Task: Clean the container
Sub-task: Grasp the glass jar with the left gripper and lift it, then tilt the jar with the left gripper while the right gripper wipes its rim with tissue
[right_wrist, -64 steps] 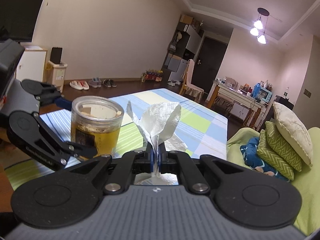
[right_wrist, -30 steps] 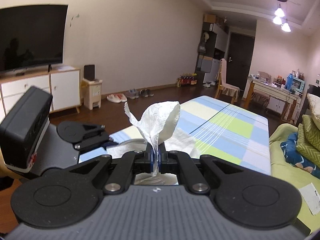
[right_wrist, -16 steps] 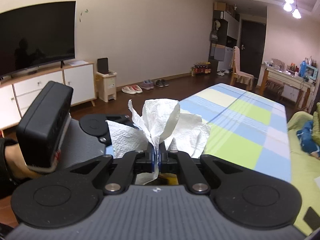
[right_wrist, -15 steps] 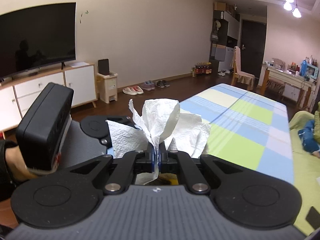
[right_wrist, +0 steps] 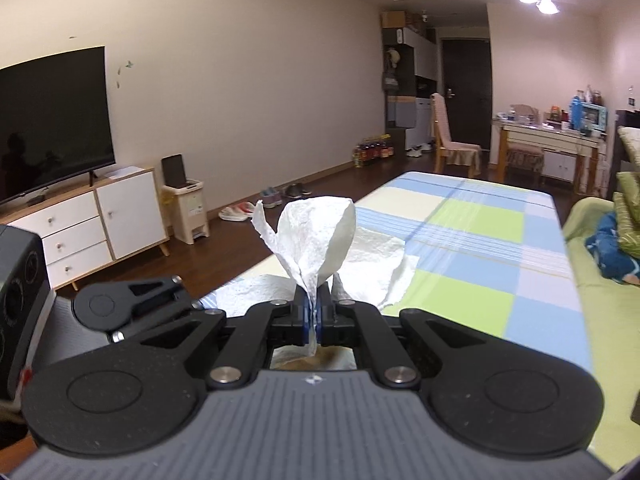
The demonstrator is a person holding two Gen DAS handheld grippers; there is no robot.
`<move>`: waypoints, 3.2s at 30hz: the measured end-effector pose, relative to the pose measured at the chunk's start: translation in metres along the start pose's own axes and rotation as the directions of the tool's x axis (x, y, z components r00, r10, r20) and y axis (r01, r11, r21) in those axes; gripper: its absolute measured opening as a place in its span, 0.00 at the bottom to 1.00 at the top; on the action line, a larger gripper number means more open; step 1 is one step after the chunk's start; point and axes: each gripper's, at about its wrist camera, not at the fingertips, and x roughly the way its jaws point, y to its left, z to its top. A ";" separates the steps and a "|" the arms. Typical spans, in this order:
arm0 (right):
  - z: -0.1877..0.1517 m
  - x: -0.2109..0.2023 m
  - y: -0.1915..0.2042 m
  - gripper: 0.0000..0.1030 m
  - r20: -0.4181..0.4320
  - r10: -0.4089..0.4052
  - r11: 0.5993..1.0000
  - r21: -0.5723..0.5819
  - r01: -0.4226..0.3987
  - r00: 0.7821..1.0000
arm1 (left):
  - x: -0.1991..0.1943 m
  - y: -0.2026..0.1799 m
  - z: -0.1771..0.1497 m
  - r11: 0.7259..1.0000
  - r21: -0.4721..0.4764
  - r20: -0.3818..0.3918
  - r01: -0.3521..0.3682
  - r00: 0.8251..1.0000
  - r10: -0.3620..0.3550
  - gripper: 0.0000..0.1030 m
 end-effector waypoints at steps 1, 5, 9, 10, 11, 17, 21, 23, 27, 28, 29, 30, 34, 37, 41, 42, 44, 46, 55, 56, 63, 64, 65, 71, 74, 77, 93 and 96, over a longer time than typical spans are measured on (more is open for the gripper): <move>-0.002 -0.005 0.001 0.01 -0.001 -0.009 1.000 -0.012 0.009 1.000 | 0.000 0.000 0.000 1.000 0.000 0.002 0.000 1.000 0.000 0.85; -0.009 -0.024 0.015 0.02 -0.005 0.003 0.999 -0.037 -0.003 1.000 | 0.001 0.002 -0.001 1.000 -0.002 0.009 0.000 1.000 0.000 0.85; -0.012 -0.028 0.032 0.02 0.002 0.061 0.998 -0.035 -0.061 0.998 | 0.003 0.003 -0.001 1.000 -0.002 0.020 -0.006 1.000 0.006 0.85; -0.011 -0.025 0.035 0.02 0.006 0.073 0.997 -0.030 -0.072 0.997 | 0.005 0.002 0.001 1.000 -0.001 0.025 -0.007 1.000 0.007 0.85; -0.011 -0.022 0.039 0.01 0.011 0.084 0.996 -0.026 -0.083 0.996 | 0.006 0.003 0.001 1.000 -0.001 0.031 -0.008 0.999 0.008 0.85; -0.015 -0.010 0.023 0.01 0.050 0.066 0.997 0.042 -0.068 0.997 | 0.008 0.001 0.004 1.000 0.009 0.022 -0.012 1.000 0.012 0.85; -0.016 -0.016 0.012 0.01 0.067 0.053 0.995 0.081 -0.059 0.996 | 0.003 0.001 0.012 0.999 0.046 -0.015 -0.001 1.000 0.001 0.85; -0.018 -0.019 0.007 0.01 0.077 0.043 0.993 0.106 -0.051 0.996 | 0.002 -0.001 0.019 0.996 0.092 -0.035 -0.011 0.999 0.015 0.85; -0.024 -0.024 -0.008 0.02 0.098 0.023 0.984 0.171 -0.040 0.995 | 0.006 -0.011 0.034 0.982 0.188 -0.075 -0.020 0.997 0.035 0.84; -0.025 -0.025 -0.012 0.02 0.102 0.004 0.982 0.186 -0.023 0.995 | 0.008 -0.013 0.037 0.977 0.213 -0.082 -0.020 0.996 0.038 0.84; -0.027 -0.025 -0.016 0.02 0.104 -0.011 0.979 0.203 -0.010 0.995 | 0.009 -0.017 0.039 0.972 0.233 -0.084 -0.018 0.996 0.039 0.84; -0.028 -0.025 -0.022 0.02 0.105 -0.023 0.974 0.225 -0.001 0.994 | 0.012 -0.020 0.042 0.969 0.246 -0.082 -0.015 0.996 0.036 0.84; -0.035 -0.022 -0.041 0.02 0.095 -0.065 0.956 0.292 0.034 0.993 | 0.027 -0.032 0.049 0.961 0.276 -0.076 0.009 0.997 0.013 0.84; -0.039 -0.020 -0.050 0.02 0.091 -0.081 0.947 0.317 0.048 0.993 | 0.039 -0.039 0.053 0.957 0.289 -0.076 0.025 0.997 -0.003 0.83; -0.045 -0.018 -0.060 0.02 0.082 -0.105 0.936 0.344 0.071 0.991 | 0.050 -0.042 0.051 0.957 0.288 -0.063 0.028 0.998 -0.010 0.83; -0.047 -0.018 -0.062 0.02 0.081 -0.111 0.934 0.349 0.076 0.991 | 0.051 -0.041 0.050 0.959 0.284 -0.060 0.027 0.998 -0.011 0.83; -0.049 -0.017 -0.064 0.02 0.080 -0.122 0.932 0.352 0.087 0.989 | 0.054 -0.041 0.048 0.961 0.276 -0.055 0.026 0.998 -0.011 0.83; -0.053 -0.018 -0.067 0.02 0.080 -0.132 0.928 0.359 0.095 0.988 | 0.057 -0.042 0.047 0.962 0.271 -0.052 0.027 0.999 -0.014 0.83; -0.060 -0.021 -0.070 0.02 0.063 -0.178 0.922 0.359 0.144 0.982 | 0.072 -0.042 0.045 0.959 0.279 -0.079 0.051 0.996 -0.030 0.83; -0.060 -0.023 -0.068 0.02 0.072 -0.178 0.924 0.355 0.142 0.981 | 0.072 -0.043 0.044 0.959 0.278 -0.078 0.051 0.997 -0.030 0.83; -0.049 -0.039 -0.053 0.02 0.209 -0.096 0.939 0.344 0.018 0.973 | 0.056 -0.045 0.036 0.963 0.265 -0.072 0.053 0.997 -0.035 0.83; -0.048 -0.036 -0.049 0.02 0.210 -0.082 0.943 0.334 0.008 0.974 | 0.052 -0.046 0.034 0.963 0.264 -0.071 0.054 0.997 -0.037 0.83; -0.047 -0.033 -0.045 0.02 0.210 -0.070 0.946 0.323 -0.002 0.975 | 0.049 -0.047 0.033 0.963 0.262 -0.070 0.056 0.997 -0.039 0.83; -0.054 -0.020 -0.028 0.02 0.200 -0.048 0.958 0.287 -0.012 0.979 | 0.039 -0.044 0.026 0.971 0.232 -0.055 0.057 0.997 -0.045 0.83; -0.057 -0.022 -0.018 0.02 0.202 -0.002 0.961 0.273 -0.054 0.979 | 0.038 -0.041 0.025 0.974 0.217 -0.049 0.061 0.997 -0.051 0.83; -0.060 -0.025 -0.012 0.02 0.205 0.040 0.959 0.266 -0.095 0.978 | 0.038 -0.040 0.024 0.975 0.215 -0.044 0.062 0.998 -0.053 0.83; -0.051 -0.015 0.035 0.01 0.154 -0.486 0.722 -0.483 0.495 0.860 | 0.040 -0.034 0.018 0.978 0.207 -0.044 0.037 0.999 -0.029 0.83; -0.049 -0.012 0.047 0.01 0.121 -0.353 0.802 -0.473 0.366 0.928 | 0.040 -0.033 0.017 0.978 0.204 -0.042 0.039 0.999 -0.031 0.83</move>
